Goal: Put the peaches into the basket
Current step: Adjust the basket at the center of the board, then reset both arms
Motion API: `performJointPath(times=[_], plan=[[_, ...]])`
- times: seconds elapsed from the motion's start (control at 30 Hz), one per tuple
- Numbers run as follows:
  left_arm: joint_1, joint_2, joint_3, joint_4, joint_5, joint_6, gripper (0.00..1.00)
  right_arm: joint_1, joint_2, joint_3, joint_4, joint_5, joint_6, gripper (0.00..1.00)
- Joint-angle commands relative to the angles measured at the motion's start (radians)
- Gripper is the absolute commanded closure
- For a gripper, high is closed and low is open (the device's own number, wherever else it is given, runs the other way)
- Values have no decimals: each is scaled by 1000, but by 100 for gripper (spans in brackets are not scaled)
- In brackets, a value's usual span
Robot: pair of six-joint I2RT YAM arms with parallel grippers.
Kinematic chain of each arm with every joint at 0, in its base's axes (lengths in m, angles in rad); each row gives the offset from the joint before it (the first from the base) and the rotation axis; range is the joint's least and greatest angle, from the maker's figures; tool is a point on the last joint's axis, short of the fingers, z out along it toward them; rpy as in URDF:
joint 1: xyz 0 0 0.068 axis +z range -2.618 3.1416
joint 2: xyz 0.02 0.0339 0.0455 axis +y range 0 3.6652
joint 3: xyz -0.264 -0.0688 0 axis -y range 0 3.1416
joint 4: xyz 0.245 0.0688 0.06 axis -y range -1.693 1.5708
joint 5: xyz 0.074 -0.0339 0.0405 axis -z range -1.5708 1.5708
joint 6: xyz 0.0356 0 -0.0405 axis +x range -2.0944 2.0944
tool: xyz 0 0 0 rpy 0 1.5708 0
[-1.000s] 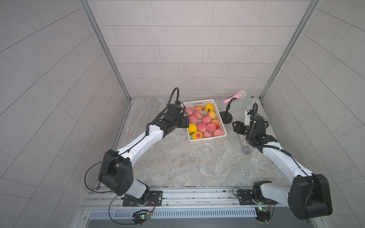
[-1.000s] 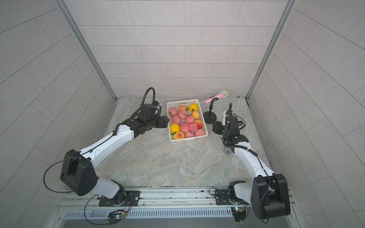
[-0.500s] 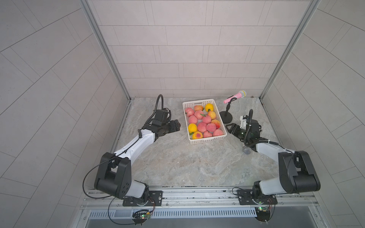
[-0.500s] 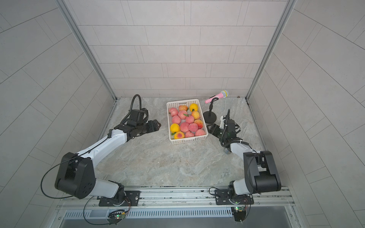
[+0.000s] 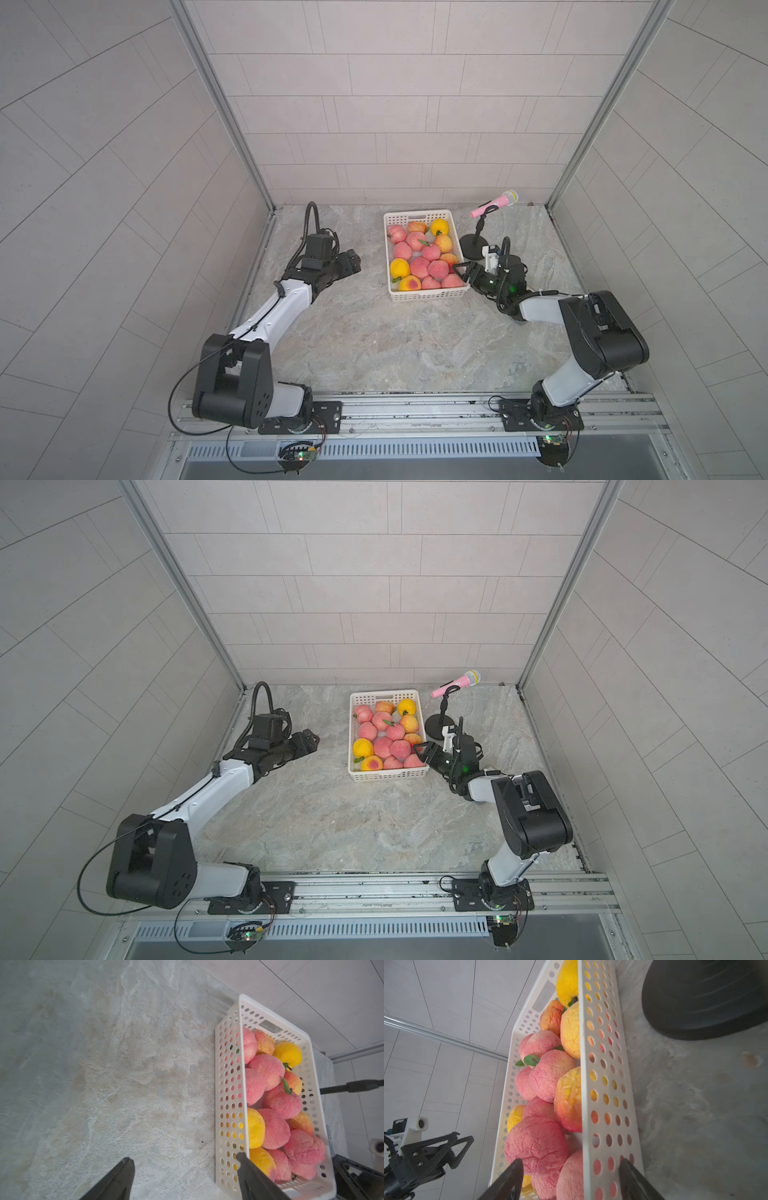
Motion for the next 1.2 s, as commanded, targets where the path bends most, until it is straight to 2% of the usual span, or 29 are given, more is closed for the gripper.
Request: performJointPath(times=[0.0, 0.1, 0.23, 0.37, 0.5, 0.57, 0.67, 0.73, 0.83, 0.93, 1.1, 1.17], plan=[[17, 5, -7, 91, -106, 41, 16, 9, -18, -27, 39, -11, 34, 27], [20, 17, -7, 130, -155, 68, 15, 8, -69, -43, -31, -2, -1, 27], [20, 17, -11, 166, -184, 128, 15, -15, -226, -24, -301, 95, -148, 27], [21, -6, -41, 204, -231, 200, 12, -36, -425, 35, -586, 332, -349, 28], [20, -11, -103, 285, -271, 255, 10, -61, -519, 87, -658, 605, -537, 28], [22, -11, -142, 346, -289, 262, 9, -80, -527, 59, -588, 726, -634, 28], [22, -13, -190, 422, -310, 287, 9, -155, -523, -48, -380, 761, -738, 26], [21, -17, -208, 438, -313, 328, 9, -220, -502, -121, -233, 740, -740, 24], [21, -31, -231, 451, -327, 379, 9, -310, -440, -187, -97, 681, -667, 25], [23, -42, -274, 503, -343, 408, 9, -315, -363, -269, 126, 649, -681, 25], [22, -42, -298, 556, -348, 441, 9, -317, -220, -296, 276, 605, -672, 26], [24, -33, -329, 610, -356, 468, 9, -316, -147, -329, 427, 566, -685, 26]])
